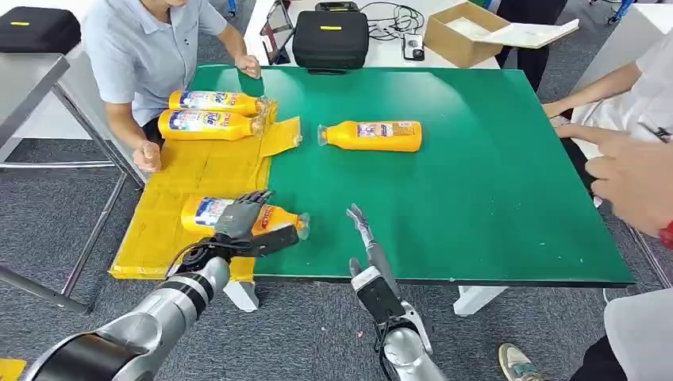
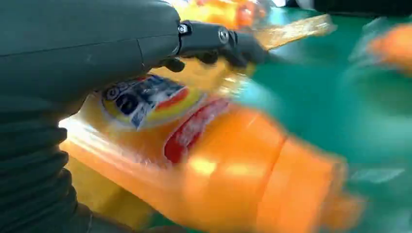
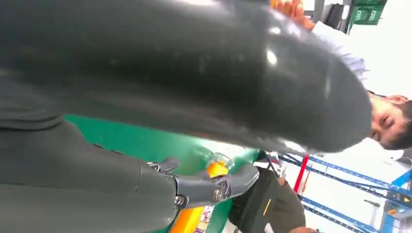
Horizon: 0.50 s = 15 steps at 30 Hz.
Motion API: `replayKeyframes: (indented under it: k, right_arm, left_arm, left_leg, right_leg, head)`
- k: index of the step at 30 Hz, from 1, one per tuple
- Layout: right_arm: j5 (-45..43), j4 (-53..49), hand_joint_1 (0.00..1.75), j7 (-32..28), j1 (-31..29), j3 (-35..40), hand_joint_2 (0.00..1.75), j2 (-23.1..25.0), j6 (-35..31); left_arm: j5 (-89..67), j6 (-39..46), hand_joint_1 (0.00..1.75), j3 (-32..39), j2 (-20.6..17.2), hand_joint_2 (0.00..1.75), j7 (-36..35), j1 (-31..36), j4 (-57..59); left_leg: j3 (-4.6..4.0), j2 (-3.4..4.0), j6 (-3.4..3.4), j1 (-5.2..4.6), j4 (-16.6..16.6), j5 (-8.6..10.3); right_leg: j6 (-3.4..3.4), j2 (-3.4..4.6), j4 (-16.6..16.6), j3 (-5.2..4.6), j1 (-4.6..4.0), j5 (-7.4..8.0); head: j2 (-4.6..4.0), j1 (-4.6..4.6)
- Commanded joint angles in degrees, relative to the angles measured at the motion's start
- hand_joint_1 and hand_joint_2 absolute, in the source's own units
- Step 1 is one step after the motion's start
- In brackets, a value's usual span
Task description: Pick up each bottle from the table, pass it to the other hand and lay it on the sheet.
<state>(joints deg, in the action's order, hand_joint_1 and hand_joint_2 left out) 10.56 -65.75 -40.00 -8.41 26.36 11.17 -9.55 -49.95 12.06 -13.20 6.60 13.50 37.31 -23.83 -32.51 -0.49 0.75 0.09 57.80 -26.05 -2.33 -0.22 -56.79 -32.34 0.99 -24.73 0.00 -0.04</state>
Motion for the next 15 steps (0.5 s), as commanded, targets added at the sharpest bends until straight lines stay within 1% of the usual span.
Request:
replayKeyframes:
  k: [1, 3, 4, 6, 7, 9, 10, 12, 13, 15]
  right_arm:
    - [-1.2, 3.3, 0.0, 0.0, -2.1, 1.8, 0.0, -1.6, -0.8]
    - [-1.2, 3.2, 0.0, 0.0, -2.1, 2.0, 0.0, -1.8, -0.9]
    - [-1.4, 3.0, 0.0, 0.0, -1.9, 2.0, 0.0, -2.0, -1.2]
    - [-1.5, 2.9, 0.0, 0.0, -1.9, 2.1, 0.0, -2.2, -1.3]
    - [-1.6, 2.3, 0.0, 0.0, -1.5, 2.3, 0.0, -2.6, -1.9]
    - [-1.6, 2.3, 0.0, 0.0, -1.5, 2.3, 0.0, -2.6, -1.9]
    - [-1.6, 1.5, 0.0, 0.0, -0.9, 2.5, 0.0, -2.9, -2.3]
    - [-1.3, 0.9, 0.0, 0.0, -0.2, 2.6, 0.0, -3.1, -3.1]
    - [-1.4, -1.0, 0.0, 0.0, 1.0, 2.8, 0.0, -3.4, -5.2]
    - [-1.4, -1.0, 0.0, 0.0, 1.0, 2.8, 0.0, -3.4, -5.2]
  left_arm:
    - [9.7, -10.9, 0.0, 8.3, 1.7, 1.75, 9.9, -3.6, -2.3]
    - [10.1, -11.0, 0.0, 8.0, 1.7, 1.75, 10.7, -4.0, -3.1]
    - [11.3, -10.0, 0.0, 7.5, 1.8, 1.75, 13.2, -5.1, -6.0]
    - [12.1, -9.8, 0.0, 7.5, 2.0, 1.75, 14.0, -5.6, -7.1]
    - [16.9, -7.8, 0.0, 8.4, 2.9, 1.75, 18.3, -8.7, -13.4]
    - [16.9, -7.8, 0.0, 8.4, 2.9, 1.75, 18.3, -8.7, -13.4]
    - [19.8, -5.8, 0.0, 8.6, 3.8, 1.75, 20.6, -11.9, -19.7]
    - [22.4, -4.2, 0.0, 8.4, 4.0, 1.75, 22.2, -14.9, -24.6]
    - [28.8, -4.2, 0.0, 8.8, 4.8, 1.75, 24.4, -18.8, -31.7]
    - [28.8, -4.2, 0.0, 8.8, 4.8, 1.75, 24.4, -18.8, -31.7]
  left_leg:
    - [0.1, 0.11, -0.01, 0.04, -0.1, 0.02]
    - [0.1, 0.16, 0.0, 0.01, -0.1, 0.01]
    - [0.11, 0.23, -0.02, 0.04, -0.1, 0.01]
    - [0.09, 0.08, -0.01, -0.01, 0.0, 0.02]
    - [0.09, 0.12, -0.03, 0.04, -0.1, 0.03]
    - [0.1, 0.06, -0.01, 0.01, 0.0, 0.01]
    - [0.09, 0.12, -0.03, 0.05, 0.0, -0.01]
    - [0.05, 0.12, 0.0, 0.01, 0.0, -0.02]
    - [0.07, 0.18, -0.01, 0.04, 0.0, -0.04]
    - [-0.02, 0.17, 0.0, -0.01, 0.0, -0.03]
  right_leg:
    - [0.07, 0.08, 0.1, 0.11, -0.05, 0.07]
    - [0.05, 0.12, 0.1, 0.1, -0.01, 0.05]
    - [0.09, 0.19, 0.1, 0.1, -0.05, 0.08]
    - [0.05, 0.05, 0.0, 0.07, 0.0, 0.03]
    - [0.11, 0.07, 0.1, 0.08, -0.05, 0.05]
    - [0.06, 0.03, 0.1, 0.09, -0.03, 0.02]
    - [0.09, 0.08, 0.1, 0.08, -0.08, 0.03]
    - [0.04, 0.05, 0.1, 0.01, -0.05, 0.0]
    - [0.07, 0.1, 0.1, 0.04, -0.09, 0.0]
    - [0.03, 0.06, 0.1, -0.09, -0.03, -0.01]
  head:
    - [0.0, 0.0]
    - [0.0, 0.02]
    - [0.0, 0.0]
    - [0.0, 0.0]
    - [0.0, 0.0]
    - [0.0, 0.0]
    - [0.0, 0.0]
    - [0.0, 0.0]
    - [0.0, 0.02]
    - [0.0, -0.02]
